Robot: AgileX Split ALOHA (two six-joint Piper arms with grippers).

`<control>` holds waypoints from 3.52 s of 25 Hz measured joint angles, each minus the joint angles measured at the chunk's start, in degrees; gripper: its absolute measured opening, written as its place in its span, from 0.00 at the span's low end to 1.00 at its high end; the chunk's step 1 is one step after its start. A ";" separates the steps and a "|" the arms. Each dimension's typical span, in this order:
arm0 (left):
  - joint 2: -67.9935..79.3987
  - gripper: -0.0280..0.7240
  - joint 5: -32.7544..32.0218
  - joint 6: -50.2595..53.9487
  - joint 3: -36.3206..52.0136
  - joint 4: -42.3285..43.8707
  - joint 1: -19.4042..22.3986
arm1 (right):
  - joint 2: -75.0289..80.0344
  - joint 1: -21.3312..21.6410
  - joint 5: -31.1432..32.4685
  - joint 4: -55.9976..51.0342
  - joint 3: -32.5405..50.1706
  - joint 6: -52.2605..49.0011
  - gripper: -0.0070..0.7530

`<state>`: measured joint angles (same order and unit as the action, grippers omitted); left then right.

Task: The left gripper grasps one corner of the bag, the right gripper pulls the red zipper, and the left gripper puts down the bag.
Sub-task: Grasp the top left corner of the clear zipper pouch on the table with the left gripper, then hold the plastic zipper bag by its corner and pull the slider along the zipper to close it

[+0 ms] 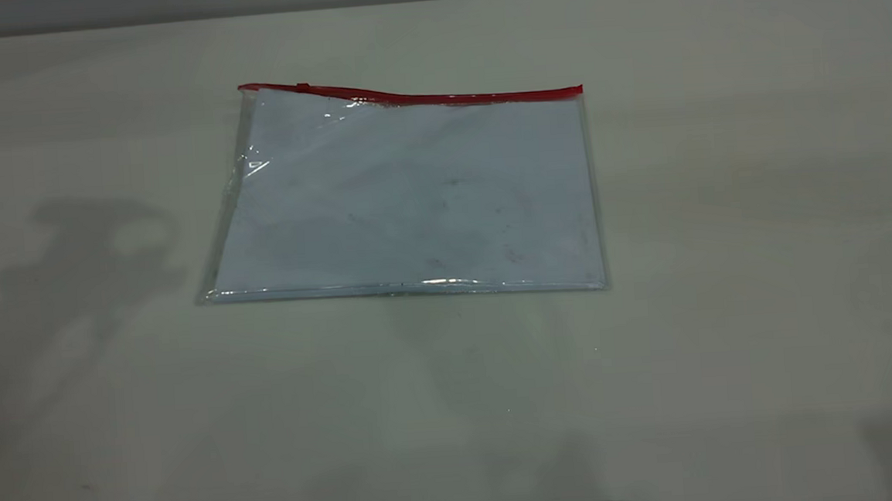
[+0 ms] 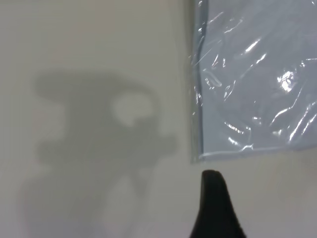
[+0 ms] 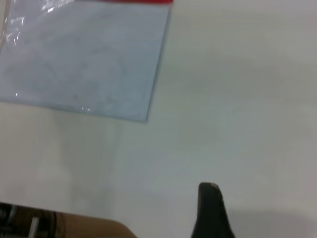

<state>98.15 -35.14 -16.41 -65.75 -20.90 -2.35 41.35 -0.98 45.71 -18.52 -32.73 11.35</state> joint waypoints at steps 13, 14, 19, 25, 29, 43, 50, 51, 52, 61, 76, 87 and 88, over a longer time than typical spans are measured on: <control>29.00 0.79 -0.94 -12.28 -22.94 -8.63 0.00 | 16.43 0.00 -7.93 -11.06 0.00 14.33 0.76; 30.83 0.79 -1.30 -13.01 -24.75 -9.30 0.00 | 17.91 0.00 -8.44 -11.80 0.00 15.25 0.76; 38.78 0.79 -1.90 -15.85 -32.43 -12.54 0.00 | 23.67 0.00 -10.17 -13.31 0.00 17.28 0.76; 46.73 0.79 -2.44 -16.88 -39.68 -14.51 0.00 | 26.48 0.00 -11.70 -14.58 -0.07 19.00 0.76; 50.76 0.79 -2.75 -18.66 -42.49 -17.12 0.00 | 26.49 0.00 -12.63 -14.84 -0.07 19.25 0.76; 57.34 0.74 -3.30 -38.30 -43.17 -39.07 0.00 | 26.49 0.00 -14.09 -14.95 -0.07 19.39 0.75; 57.94 0.14 -8.02 -49.41 -45.21 -42.25 0.00 | 26.49 0.00 -15.64 -14.95 -0.07 20.44 0.75; 58.01 0.11 -9.19 -51.37 -46.25 -42.25 0.00 | 26.53 0.00 -16.14 -14.95 -0.07 21.06 0.75; 58.13 0.11 -10.79 -53.48 -47.75 -42.11 0.00 | 26.62 0.00 -16.74 -14.95 -0.07 21.72 0.75; 58.28 0.11 -29.74 -69.78 -63.56 -38.57 -0.91 | 39.33 -2.61 -18.32 -19.97 -8.51 35.59 0.75; 58.28 0.11 -31.14 -73.82 -65.86 -20.23 -16.01 | 68.84 -11.10 -16.38 -43.26 -29.58 68.01 0.75; 58.28 0.11 -31.52 -86.85 -65.86 -18.89 -19.69 | 78.45 -11.10 -10.66 -66.54 -31.11 93.74 0.75; 58.28 0.11 -31.57 -86.93 -65.86 -19.09 -19.89 | 78.88 -11.10 -10.07 -67.96 -31.11 94.92 0.75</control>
<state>156.43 -66.71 -103.33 -131.61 -39.99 -22.24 120.23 -12.08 35.63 -86.48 -63.84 106.27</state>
